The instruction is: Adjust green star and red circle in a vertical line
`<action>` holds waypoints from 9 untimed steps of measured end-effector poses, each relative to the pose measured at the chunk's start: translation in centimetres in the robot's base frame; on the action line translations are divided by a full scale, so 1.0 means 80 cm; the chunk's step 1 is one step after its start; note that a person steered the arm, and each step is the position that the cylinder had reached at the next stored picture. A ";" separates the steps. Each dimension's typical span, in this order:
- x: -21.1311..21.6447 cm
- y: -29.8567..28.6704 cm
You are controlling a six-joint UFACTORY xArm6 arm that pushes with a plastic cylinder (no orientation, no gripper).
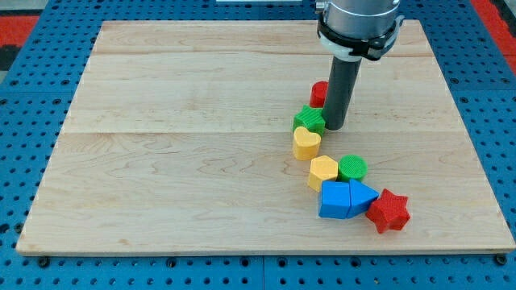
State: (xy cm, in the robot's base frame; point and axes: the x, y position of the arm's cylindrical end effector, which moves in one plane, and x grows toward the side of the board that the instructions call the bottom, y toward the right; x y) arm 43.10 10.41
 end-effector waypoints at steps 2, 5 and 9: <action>0.044 0.080; -0.131 -0.009; -0.001 -0.094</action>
State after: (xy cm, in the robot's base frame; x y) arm 43.06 2.89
